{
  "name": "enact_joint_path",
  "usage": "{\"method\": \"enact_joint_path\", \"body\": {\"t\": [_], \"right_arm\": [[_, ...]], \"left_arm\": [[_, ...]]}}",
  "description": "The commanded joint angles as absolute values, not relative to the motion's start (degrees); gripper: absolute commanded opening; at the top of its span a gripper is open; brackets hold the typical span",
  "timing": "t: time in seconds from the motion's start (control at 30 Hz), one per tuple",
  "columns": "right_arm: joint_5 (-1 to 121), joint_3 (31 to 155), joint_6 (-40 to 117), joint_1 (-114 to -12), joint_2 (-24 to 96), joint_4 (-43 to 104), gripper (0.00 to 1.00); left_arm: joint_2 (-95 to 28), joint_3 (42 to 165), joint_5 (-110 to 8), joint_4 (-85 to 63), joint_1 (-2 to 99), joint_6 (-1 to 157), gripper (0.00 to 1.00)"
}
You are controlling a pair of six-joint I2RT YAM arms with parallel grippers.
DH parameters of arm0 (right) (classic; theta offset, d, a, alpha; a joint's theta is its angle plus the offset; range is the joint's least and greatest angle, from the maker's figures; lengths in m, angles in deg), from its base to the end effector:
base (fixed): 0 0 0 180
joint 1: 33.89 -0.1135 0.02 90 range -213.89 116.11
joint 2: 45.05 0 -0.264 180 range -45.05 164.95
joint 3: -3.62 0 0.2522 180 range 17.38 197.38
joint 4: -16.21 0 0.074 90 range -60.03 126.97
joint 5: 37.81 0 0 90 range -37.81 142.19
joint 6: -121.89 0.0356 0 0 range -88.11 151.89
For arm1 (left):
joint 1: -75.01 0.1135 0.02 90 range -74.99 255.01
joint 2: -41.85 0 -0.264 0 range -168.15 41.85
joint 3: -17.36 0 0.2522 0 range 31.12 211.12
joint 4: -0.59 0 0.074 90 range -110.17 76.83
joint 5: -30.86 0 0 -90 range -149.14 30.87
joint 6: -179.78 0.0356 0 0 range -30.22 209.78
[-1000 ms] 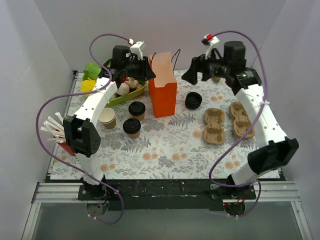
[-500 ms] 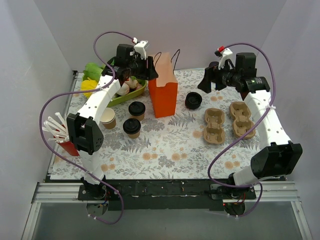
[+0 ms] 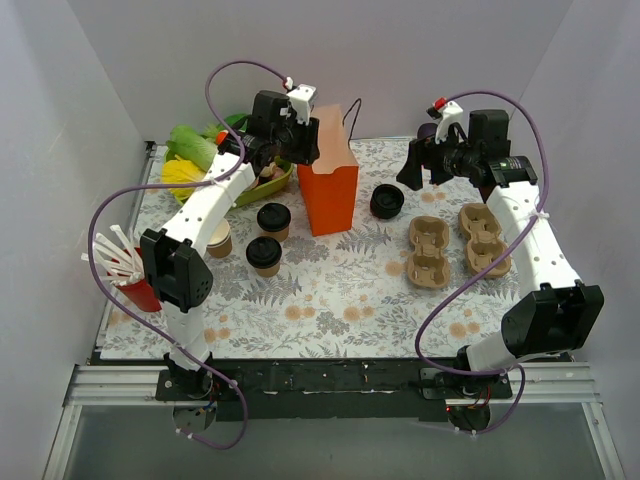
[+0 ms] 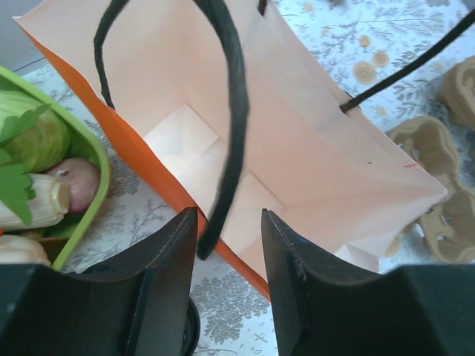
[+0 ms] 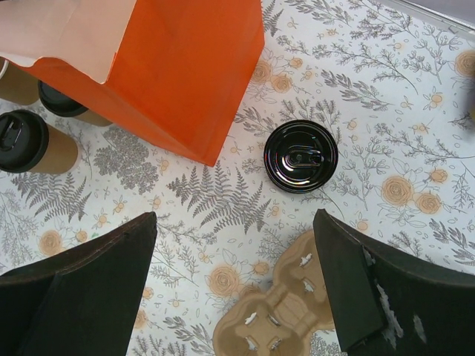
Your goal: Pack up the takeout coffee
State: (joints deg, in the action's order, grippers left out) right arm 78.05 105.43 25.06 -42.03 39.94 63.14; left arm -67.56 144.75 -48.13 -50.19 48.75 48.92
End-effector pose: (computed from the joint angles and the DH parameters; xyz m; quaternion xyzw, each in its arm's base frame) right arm 0.3246 0.0621 0.3963 -0.2208 0.8228 0.1994 0.4843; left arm 0.3909 -0.2004 0.3813 -0.0655 0.8727 -0.3336 0.3505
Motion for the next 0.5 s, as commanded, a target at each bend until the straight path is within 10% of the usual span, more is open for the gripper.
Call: {"method": "enact_joint_path", "body": {"t": [0.0,0.47], "right_arm": [[78.3,104.4,24.9,-41.7,38.7,61.4,0.94],[77.7,103.5,10.7,-39.1,40.4,73.9,0.90]], "left_arm": [[-66.9,144.5,-52.2,-51.1,49.2,50.3,0.37],[-62.7,145.1,-45.2,-51.8,49.3,54.1,0.00]]}}
